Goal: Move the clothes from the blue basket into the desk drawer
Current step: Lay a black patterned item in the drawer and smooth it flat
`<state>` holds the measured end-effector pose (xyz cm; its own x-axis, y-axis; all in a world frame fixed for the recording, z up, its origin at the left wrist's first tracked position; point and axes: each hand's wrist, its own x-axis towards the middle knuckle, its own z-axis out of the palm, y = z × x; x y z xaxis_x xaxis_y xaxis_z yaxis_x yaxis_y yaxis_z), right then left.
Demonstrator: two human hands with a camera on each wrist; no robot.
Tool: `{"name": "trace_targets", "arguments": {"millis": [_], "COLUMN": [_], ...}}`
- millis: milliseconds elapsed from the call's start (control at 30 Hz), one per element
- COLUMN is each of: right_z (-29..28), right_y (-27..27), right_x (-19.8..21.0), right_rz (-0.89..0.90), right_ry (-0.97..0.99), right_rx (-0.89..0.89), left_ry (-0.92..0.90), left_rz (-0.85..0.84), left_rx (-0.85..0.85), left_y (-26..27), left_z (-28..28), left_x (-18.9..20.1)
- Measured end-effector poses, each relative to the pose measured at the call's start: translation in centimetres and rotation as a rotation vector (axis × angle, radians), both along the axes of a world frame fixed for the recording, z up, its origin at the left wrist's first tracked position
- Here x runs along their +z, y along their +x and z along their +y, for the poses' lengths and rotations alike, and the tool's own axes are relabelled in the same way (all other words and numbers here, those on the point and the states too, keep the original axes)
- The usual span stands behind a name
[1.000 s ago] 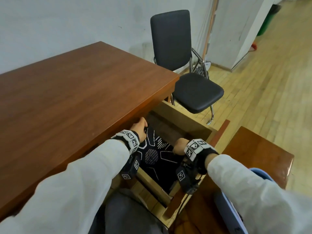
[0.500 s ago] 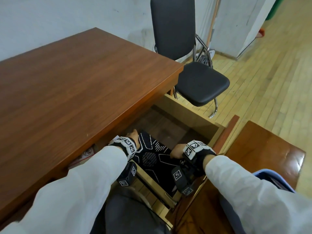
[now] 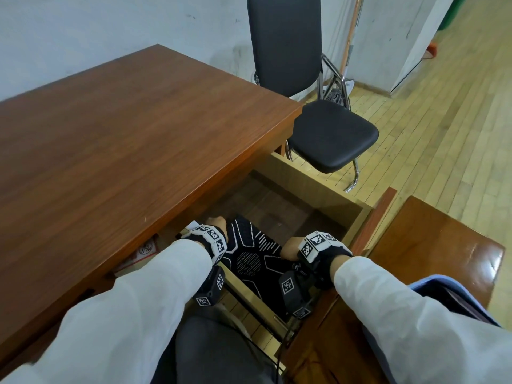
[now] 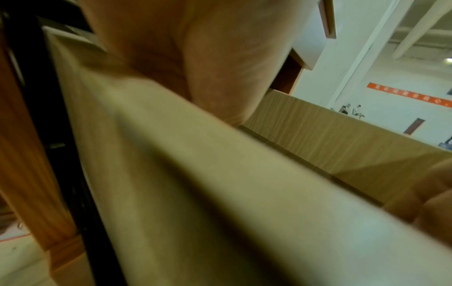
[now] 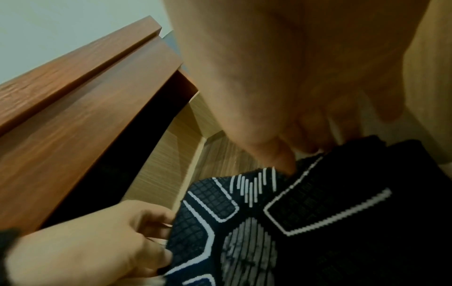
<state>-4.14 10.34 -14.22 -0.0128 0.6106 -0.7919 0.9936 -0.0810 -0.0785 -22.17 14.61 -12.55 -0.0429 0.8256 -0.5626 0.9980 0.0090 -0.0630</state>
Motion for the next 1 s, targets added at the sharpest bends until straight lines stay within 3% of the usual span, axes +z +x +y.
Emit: {"name": "trace_targets", "arguments": {"millis": [133,267,400,600,833,1000], "right_z": [-0.2,1.2,-0.5,-5.3,-13.8,-19.0], "right_y": [-0.1,2.0,2.9,7.3,15.7,19.2], "right_x": [1.9,1.4,7.3,13.0,14.6,14.0], "right_rz": [0.045,0.146,0.367,0.44,0.204,-0.022], "right_ry": [-0.013,0.15,0.285,0.324,0.39,0.434], "right_rx": [-0.105,-0.247,-0.513,-0.644,-0.703,-0.7], "left_ry": [-0.023,-0.017,0.091,0.223,0.151,0.068], "left_rz": [-0.126,-0.268,-0.408,-0.641,-0.721,-0.715], "left_rx": [0.008,0.108,0.115,0.026,-0.194,-0.3], "left_y": [0.1,0.3,1.9,8.7,18.6,22.2], "left_z": [-0.6,-1.1,-2.4,-6.5,-13.3,-16.9], "left_x": [0.6,3.6,7.3,12.2,13.4,12.1]}}
